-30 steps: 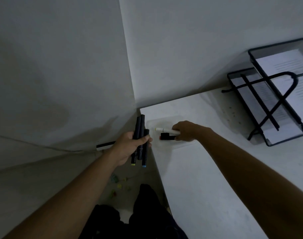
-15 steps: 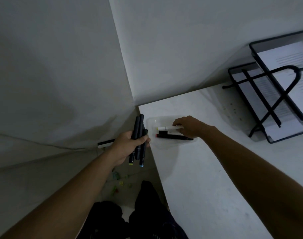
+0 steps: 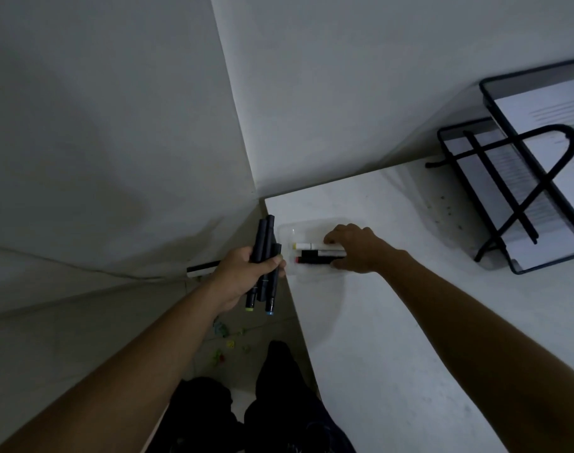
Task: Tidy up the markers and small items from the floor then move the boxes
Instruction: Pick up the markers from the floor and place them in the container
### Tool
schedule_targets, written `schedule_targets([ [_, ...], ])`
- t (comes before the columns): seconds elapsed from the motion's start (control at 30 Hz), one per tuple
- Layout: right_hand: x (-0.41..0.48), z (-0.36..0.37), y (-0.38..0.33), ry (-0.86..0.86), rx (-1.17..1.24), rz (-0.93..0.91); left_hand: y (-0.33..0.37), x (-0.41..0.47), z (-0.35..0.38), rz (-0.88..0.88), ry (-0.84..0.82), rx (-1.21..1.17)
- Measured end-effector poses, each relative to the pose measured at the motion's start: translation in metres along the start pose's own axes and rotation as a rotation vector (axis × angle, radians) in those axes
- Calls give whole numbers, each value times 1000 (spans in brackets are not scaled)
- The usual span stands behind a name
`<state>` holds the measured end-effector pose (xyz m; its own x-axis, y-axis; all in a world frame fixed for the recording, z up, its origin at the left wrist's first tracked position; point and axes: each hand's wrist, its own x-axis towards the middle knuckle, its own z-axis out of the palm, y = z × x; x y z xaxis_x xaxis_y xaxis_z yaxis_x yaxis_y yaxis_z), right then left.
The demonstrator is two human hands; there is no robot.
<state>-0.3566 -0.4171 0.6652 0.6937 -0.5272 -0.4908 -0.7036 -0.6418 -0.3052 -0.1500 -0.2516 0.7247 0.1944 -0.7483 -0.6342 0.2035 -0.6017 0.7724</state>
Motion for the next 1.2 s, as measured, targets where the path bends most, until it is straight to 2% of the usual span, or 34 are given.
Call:
schedule_targets([
  [0.23,4,4,-5,-49,-64,-6,5,4,3,17,-3,21],
  [0.4,5,12,-16,15,-121,19,5,5,9,1,-26,8],
  [0.53,7,8,-15,100,-43,54,-1,4,15,-10,-44,12],
  [0.7,4,-5,-8,-67,72,-74,-5,4,13,-22,-37,-1],
  [0.8,2,-8,-6,-120,79,-91,-6,4,9,-17,-16,14],
  [1.0,4,-7,-1,-88,222,-3,-8,2,5,-12,-2,44],
  [1.2,3,1,-6,13,115,7,-11,1,2,2,18,57],
])
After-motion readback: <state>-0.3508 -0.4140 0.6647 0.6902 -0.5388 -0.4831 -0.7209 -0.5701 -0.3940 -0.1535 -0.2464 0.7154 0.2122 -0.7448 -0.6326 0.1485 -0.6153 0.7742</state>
